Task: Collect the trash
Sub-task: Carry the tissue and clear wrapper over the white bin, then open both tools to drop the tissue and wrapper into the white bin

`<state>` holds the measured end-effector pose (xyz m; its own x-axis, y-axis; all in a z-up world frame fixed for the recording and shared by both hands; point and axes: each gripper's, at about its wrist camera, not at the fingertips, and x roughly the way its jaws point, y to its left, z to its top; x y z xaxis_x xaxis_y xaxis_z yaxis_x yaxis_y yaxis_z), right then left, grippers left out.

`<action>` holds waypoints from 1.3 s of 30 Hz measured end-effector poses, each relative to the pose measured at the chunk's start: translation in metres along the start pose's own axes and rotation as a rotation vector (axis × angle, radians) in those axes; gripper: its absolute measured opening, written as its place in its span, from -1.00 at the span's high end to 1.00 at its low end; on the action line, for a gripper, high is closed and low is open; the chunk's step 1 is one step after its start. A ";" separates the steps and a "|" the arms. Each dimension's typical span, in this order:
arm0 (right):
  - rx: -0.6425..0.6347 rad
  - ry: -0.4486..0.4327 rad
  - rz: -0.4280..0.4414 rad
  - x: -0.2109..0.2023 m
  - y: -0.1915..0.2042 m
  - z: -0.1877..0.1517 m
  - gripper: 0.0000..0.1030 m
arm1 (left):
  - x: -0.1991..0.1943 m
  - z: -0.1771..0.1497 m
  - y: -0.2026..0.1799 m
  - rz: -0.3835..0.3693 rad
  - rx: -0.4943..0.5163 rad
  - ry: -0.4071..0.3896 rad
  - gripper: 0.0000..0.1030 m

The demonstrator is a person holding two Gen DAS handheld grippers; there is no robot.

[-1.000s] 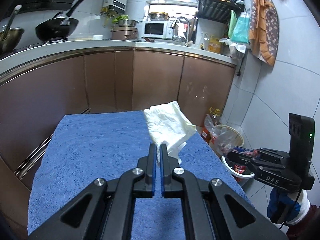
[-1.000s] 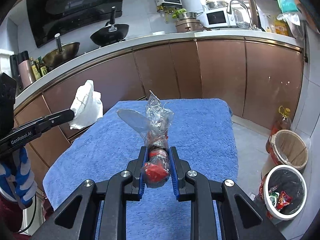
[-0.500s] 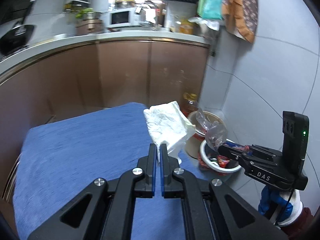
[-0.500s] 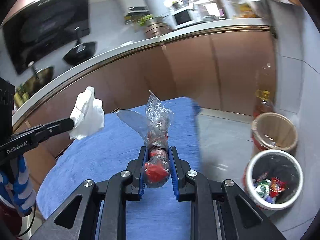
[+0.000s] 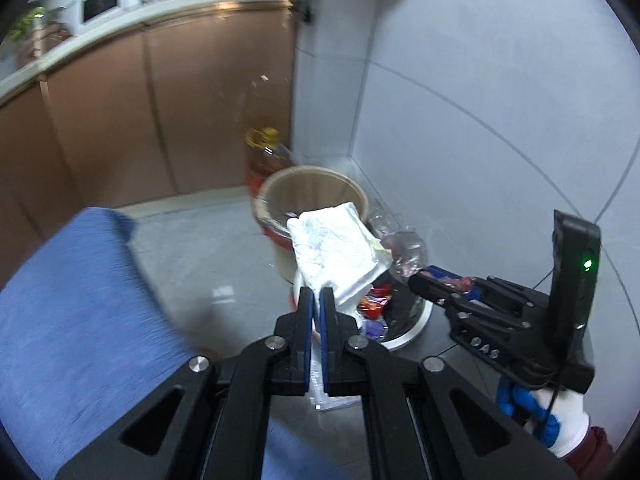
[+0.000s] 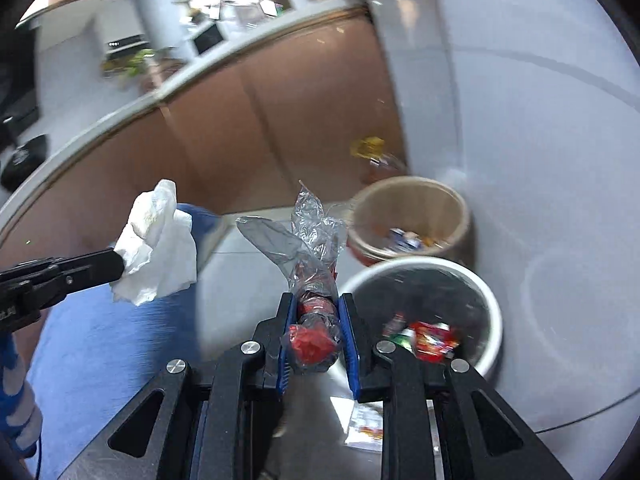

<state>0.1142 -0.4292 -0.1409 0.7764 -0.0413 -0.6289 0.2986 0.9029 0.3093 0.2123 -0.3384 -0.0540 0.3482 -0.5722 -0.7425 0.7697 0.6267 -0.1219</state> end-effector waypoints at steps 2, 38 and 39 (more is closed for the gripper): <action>0.020 0.021 -0.042 0.015 -0.017 -0.001 0.59 | 0.031 0.010 -0.010 -0.013 0.014 0.037 0.94; 0.060 0.130 -0.268 0.044 -0.060 -0.013 -0.33 | 0.115 0.042 -0.019 -0.119 -0.092 0.110 0.86; 0.061 0.128 -0.267 0.042 -0.059 -0.013 -0.34 | 0.112 0.042 -0.017 -0.117 -0.096 0.106 0.86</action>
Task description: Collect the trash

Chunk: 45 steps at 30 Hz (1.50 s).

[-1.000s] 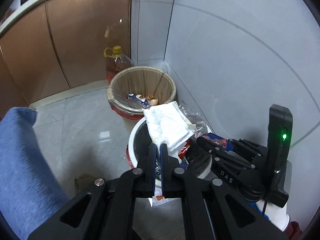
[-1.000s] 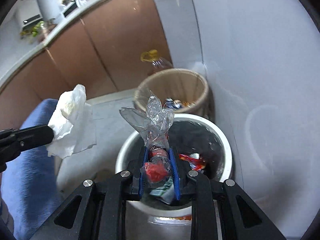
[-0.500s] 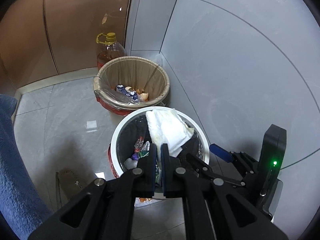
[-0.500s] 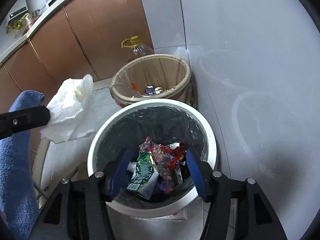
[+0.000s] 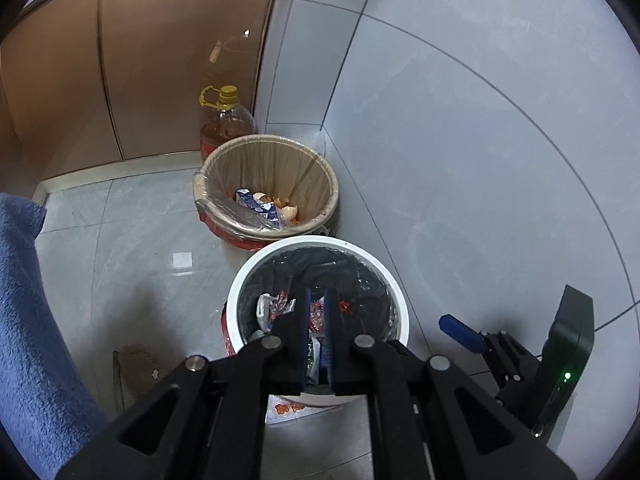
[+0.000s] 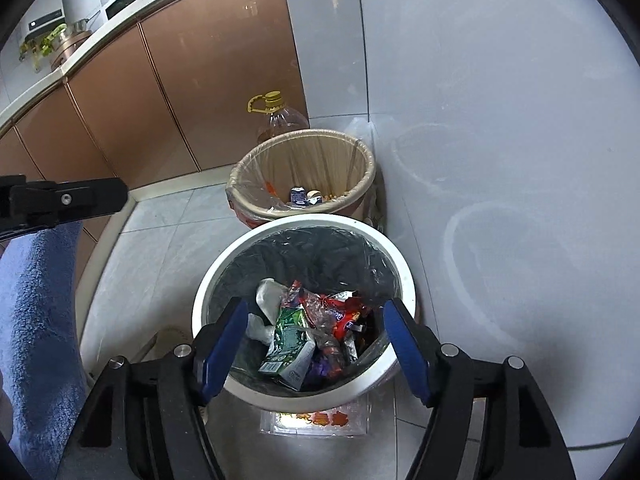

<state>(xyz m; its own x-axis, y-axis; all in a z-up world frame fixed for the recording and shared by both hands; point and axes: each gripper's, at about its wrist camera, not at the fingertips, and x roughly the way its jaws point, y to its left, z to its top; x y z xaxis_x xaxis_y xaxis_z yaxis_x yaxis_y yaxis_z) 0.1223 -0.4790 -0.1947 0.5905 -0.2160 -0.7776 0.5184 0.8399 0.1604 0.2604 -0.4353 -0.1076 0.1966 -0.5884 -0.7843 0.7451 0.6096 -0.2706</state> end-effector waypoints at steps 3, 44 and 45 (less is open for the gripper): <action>0.000 -0.007 0.002 -0.004 0.005 -0.001 -0.39 | -0.013 -0.004 0.004 0.014 -0.006 -0.019 0.86; -0.328 -0.370 0.181 -0.232 0.176 -0.065 -1.00 | -0.338 -0.206 0.037 0.531 -0.083 -0.574 -0.51; -0.330 -0.368 0.183 -0.231 0.177 -0.065 -1.00 | -0.338 -0.208 0.039 0.538 -0.090 -0.573 -0.51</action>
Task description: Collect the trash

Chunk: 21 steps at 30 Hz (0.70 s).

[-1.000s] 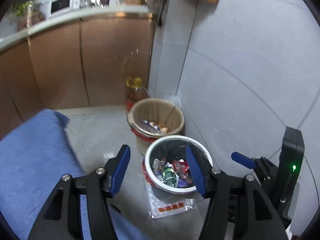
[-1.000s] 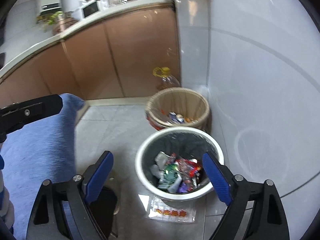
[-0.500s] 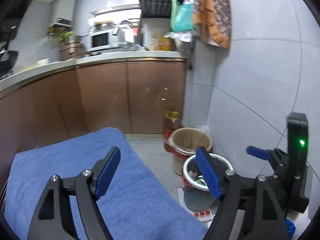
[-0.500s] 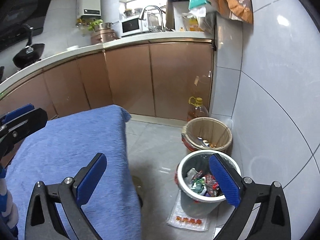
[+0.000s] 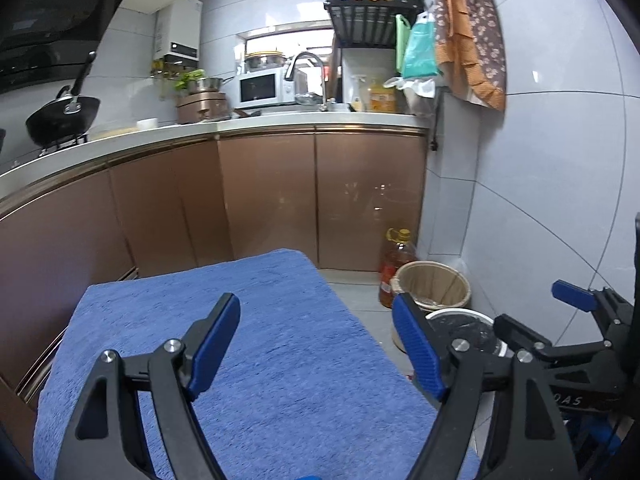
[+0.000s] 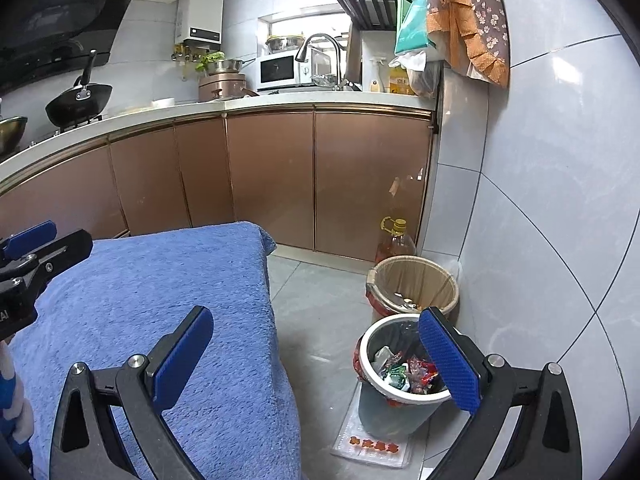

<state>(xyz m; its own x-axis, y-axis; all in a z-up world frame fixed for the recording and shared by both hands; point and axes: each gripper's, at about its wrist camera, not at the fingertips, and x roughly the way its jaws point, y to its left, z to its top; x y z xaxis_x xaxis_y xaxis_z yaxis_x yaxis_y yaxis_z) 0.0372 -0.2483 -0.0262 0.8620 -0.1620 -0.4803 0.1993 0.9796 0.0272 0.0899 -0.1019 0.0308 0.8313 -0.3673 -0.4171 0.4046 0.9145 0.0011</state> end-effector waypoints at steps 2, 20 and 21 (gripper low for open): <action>-0.003 0.004 0.004 0.002 0.001 -0.001 -1.00 | 0.000 -0.002 0.003 0.011 -0.008 0.002 -0.51; 0.016 -0.010 0.001 0.009 -0.002 -0.011 -1.00 | 0.011 -0.012 0.019 0.026 -0.040 0.027 -0.51; 0.014 -0.009 0.001 0.008 -0.003 -0.010 -1.00 | 0.012 -0.012 0.019 0.027 -0.040 0.028 -0.51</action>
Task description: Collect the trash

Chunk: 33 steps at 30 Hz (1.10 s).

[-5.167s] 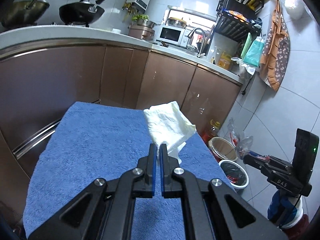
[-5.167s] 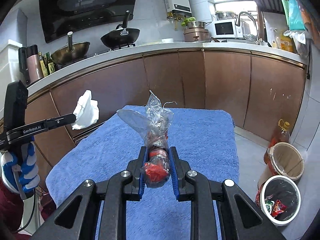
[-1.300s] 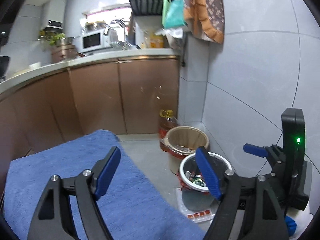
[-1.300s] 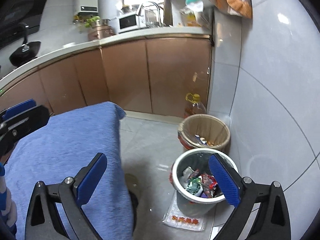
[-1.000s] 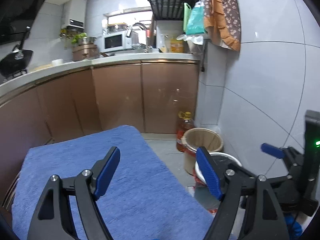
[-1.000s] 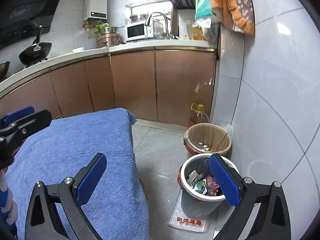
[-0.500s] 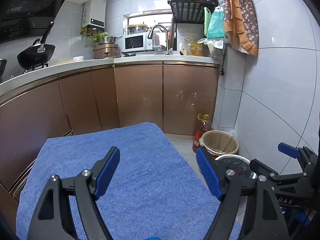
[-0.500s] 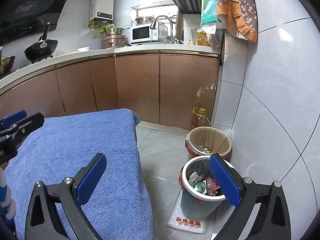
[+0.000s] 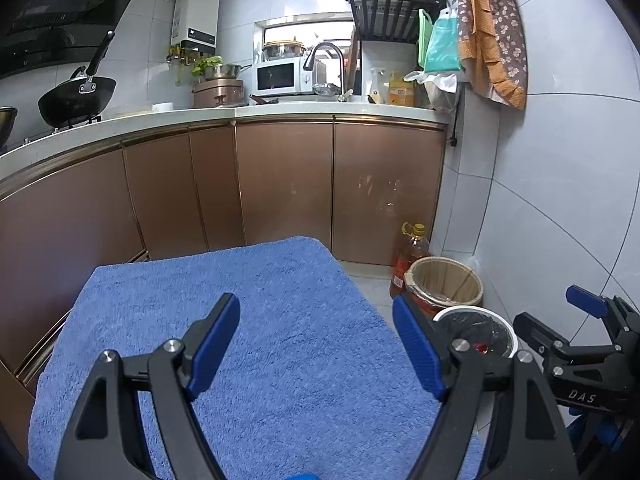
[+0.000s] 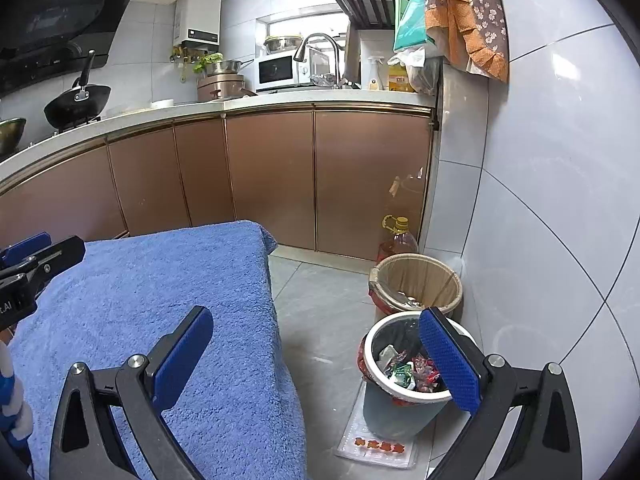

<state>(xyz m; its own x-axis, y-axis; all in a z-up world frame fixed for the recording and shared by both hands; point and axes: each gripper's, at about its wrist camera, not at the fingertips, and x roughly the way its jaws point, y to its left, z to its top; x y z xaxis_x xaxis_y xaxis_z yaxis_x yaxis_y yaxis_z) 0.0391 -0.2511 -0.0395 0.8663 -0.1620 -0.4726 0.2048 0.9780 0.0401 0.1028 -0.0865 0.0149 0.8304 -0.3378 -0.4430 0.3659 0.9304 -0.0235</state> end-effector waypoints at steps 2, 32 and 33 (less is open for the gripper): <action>0.003 -0.003 -0.003 0.000 -0.001 -0.001 -1.00 | 0.001 -0.001 0.000 0.002 0.001 0.001 -0.51; 0.032 0.039 -0.022 0.019 -0.018 -0.008 -1.00 | 0.027 -0.013 -0.008 -0.026 0.016 0.066 -0.51; 0.036 0.041 -0.023 0.020 -0.019 -0.009 -1.00 | 0.028 -0.014 -0.008 -0.027 0.017 0.067 -0.51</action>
<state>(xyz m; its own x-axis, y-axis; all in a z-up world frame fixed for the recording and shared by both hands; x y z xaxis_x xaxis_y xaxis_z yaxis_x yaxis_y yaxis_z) 0.0483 -0.2718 -0.0572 0.8421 -0.1779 -0.5092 0.2408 0.9687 0.0599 0.1170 -0.1018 -0.0095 0.7902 -0.3520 -0.5017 0.3957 0.9182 -0.0211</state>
